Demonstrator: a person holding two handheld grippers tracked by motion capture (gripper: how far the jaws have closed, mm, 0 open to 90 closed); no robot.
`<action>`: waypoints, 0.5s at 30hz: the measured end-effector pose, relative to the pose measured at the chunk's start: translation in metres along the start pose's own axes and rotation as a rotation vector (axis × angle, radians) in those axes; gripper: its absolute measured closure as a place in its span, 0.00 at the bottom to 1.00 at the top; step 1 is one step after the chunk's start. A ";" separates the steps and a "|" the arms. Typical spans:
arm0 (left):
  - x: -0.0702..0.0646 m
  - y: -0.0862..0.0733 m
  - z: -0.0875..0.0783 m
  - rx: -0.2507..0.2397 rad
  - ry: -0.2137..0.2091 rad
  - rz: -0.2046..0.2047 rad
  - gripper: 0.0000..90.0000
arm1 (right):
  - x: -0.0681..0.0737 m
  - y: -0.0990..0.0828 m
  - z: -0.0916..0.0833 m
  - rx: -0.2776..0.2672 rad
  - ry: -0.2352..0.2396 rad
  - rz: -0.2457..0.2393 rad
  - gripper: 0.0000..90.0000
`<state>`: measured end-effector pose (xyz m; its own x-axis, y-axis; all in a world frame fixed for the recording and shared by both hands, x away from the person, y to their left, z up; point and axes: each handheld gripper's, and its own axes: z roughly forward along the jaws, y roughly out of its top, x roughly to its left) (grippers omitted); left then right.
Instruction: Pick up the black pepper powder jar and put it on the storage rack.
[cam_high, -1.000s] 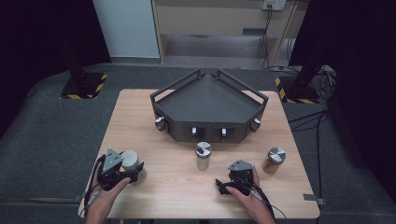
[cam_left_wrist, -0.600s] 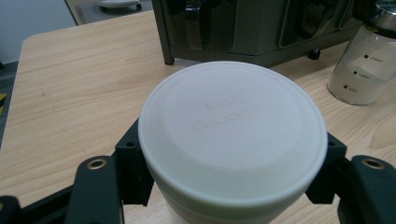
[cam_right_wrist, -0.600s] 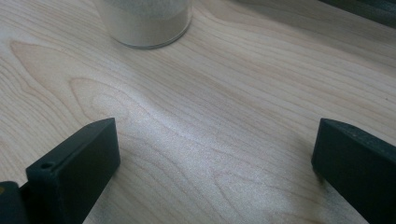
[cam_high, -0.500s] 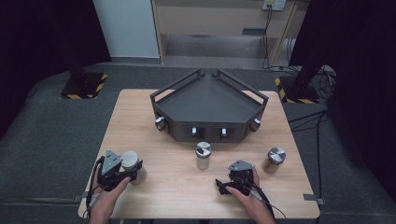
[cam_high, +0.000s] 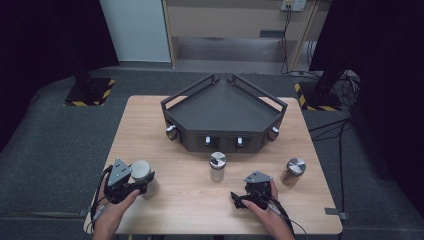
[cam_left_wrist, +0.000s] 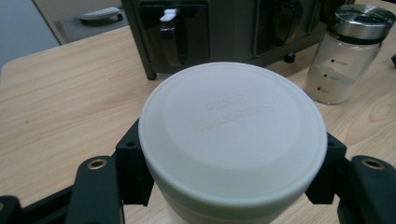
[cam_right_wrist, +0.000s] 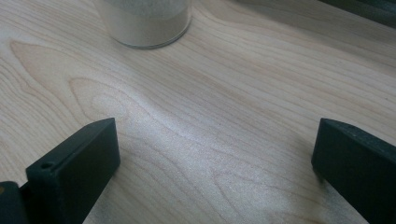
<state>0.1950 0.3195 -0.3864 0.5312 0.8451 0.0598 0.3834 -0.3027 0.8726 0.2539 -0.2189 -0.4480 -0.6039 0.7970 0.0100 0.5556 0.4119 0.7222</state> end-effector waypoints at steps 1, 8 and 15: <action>0.001 0.002 0.001 0.000 -0.007 0.004 0.36 | 0.000 0.000 0.000 0.000 0.000 0.000 0.01; 0.006 0.011 0.008 -0.009 -0.052 0.022 0.36 | 0.000 0.000 0.000 0.000 0.000 0.000 0.01; 0.016 0.019 0.014 -0.013 -0.099 0.041 0.36 | 0.000 0.000 0.000 0.000 0.000 0.000 0.01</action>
<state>0.2213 0.3206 -0.3763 0.6182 0.7846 0.0478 0.3506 -0.3296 0.8766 0.2539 -0.2189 -0.4480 -0.6037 0.7971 0.0103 0.5559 0.4118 0.7221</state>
